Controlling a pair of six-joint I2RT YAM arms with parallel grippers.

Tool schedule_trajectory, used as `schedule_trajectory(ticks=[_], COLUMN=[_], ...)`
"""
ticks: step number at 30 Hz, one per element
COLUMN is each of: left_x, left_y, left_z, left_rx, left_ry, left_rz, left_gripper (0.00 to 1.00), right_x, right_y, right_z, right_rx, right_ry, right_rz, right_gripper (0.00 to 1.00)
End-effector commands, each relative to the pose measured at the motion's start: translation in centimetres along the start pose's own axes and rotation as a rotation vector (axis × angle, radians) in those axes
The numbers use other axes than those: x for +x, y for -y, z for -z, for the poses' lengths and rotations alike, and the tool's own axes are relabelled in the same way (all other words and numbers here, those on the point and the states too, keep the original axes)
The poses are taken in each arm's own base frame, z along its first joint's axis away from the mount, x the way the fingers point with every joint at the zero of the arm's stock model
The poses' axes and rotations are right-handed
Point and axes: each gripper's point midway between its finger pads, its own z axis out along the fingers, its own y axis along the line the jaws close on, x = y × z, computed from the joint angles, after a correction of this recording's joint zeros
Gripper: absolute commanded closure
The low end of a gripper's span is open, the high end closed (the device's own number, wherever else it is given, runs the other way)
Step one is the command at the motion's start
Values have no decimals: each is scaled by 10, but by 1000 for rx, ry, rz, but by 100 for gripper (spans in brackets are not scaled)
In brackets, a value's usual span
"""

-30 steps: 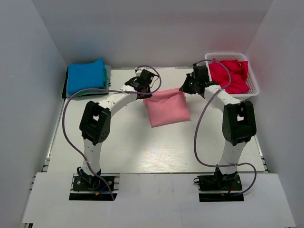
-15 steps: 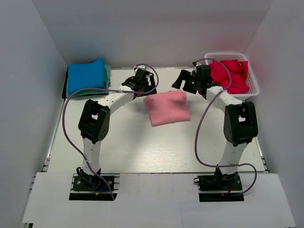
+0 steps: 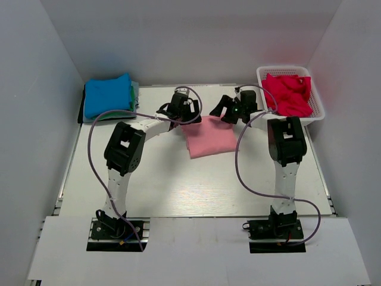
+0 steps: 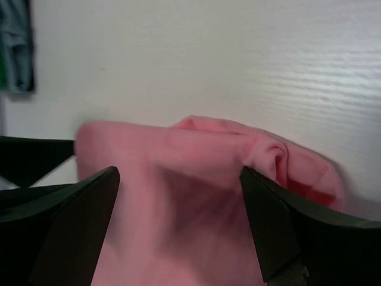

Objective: Fold and stack the t-shirts
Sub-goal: Fold the long partially folded tshirt into a neat square

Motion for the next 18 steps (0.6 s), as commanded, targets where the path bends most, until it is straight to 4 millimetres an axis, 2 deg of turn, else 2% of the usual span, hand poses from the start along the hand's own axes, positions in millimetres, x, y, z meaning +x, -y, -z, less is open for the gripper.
schedule_trajectory(ticks=[1,5,6,7,9,10,12,14,15,16,18], left_x=[6,18,16,22,12,14,-4,-19,-29,-35,-39], left_y=[-14,-26,-31,-43,-46,-46,-38,-29,-23,-21,-17], left_z=[-15,-29,-28,-29,-25,-22,-12,-4,1,8,17], left_rx=[-20,-66,-100,-132,-159,-160,-137,-115,-107,-103,-97], left_ry=[26,-6,-2,-27,2,-1,45,71,87,95,87], left_rz=[-40,-52,-53,-50,-61,-61,-76,-74,-72,-81,-81], left_gripper=[0,0,0,0,0,0,0,0,0,0,0], right_x=[-22,-11,-11,-10,-13,-15,-21,-32,-32,-34,-48], right_y=[5,12,12,14,10,3,-7,-31,-37,-43,-67], right_z=[-11,-15,-14,-12,-7,-3,5,19,23,33,58], right_rx=[-39,-36,-32,-27,-35,-50,-69,-113,-130,-137,-174], right_ry=[67,46,47,44,48,50,59,75,71,80,132], right_rz=[-34,-65,-61,-60,-53,-37,-13,35,53,63,119], right_gripper=[10,10,10,10,10,10,10,10,10,10,10])
